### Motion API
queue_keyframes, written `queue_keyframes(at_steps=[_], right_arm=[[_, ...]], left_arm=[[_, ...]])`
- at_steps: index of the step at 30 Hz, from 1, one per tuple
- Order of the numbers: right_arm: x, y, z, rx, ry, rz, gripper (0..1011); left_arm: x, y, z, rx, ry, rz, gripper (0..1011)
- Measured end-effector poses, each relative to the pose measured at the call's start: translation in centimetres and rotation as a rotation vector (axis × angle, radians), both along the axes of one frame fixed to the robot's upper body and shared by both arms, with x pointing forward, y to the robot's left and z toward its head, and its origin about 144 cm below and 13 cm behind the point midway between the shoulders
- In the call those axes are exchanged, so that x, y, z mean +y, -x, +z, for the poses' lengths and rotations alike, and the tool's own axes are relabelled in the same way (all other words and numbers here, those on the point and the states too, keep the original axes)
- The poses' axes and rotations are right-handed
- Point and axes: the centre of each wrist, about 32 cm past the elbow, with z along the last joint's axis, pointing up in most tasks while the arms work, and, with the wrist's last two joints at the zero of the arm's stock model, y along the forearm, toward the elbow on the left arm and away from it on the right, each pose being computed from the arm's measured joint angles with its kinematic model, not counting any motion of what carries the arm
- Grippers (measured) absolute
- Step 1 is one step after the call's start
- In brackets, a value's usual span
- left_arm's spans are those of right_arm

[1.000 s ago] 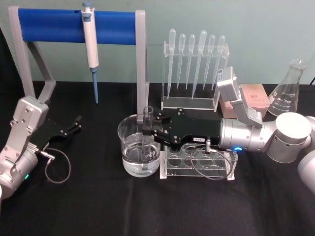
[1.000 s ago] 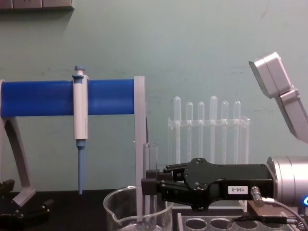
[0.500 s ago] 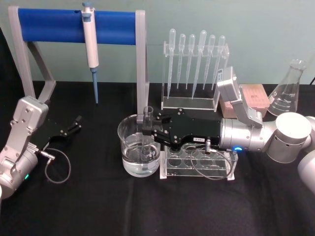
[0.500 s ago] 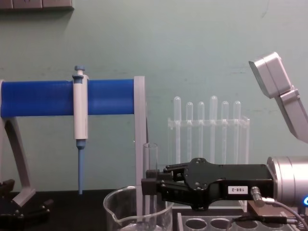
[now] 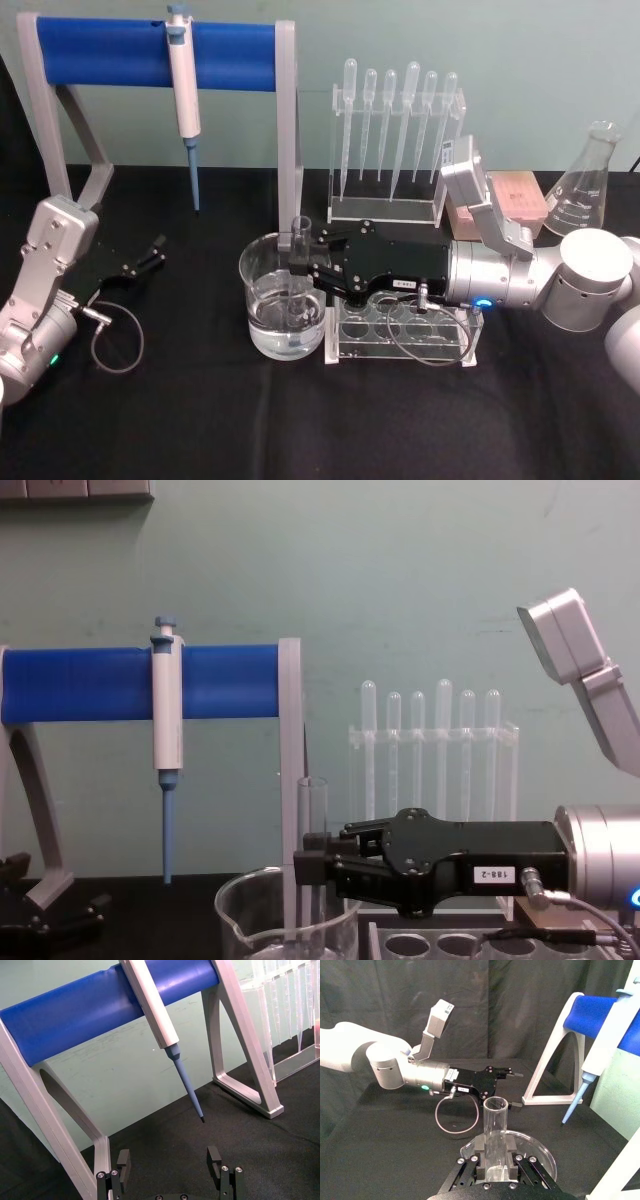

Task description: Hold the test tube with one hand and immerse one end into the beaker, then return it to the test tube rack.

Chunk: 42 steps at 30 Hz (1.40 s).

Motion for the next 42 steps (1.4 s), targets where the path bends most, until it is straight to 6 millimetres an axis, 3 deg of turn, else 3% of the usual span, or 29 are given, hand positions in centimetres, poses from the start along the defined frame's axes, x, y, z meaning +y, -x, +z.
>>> queue_keyframes(at_steps=[25,31,42], right_arm=[[0.0,0.0,0.1,-0.007,0.000,0.002,242],[-0.1,0.1,1.1,-0.040,-0.014,-0.004,242],[-1.0,0.1,5.0,-0.124,-0.072,-0.012,242]], left_arm=[[0.0,0.0,0.0,0.000,0.000,0.000,1000],[0.0,0.0,0.0,0.000,0.000,0.000,1000],[0.0,0.0,0.0,0.000,0.000,0.000,1000]])
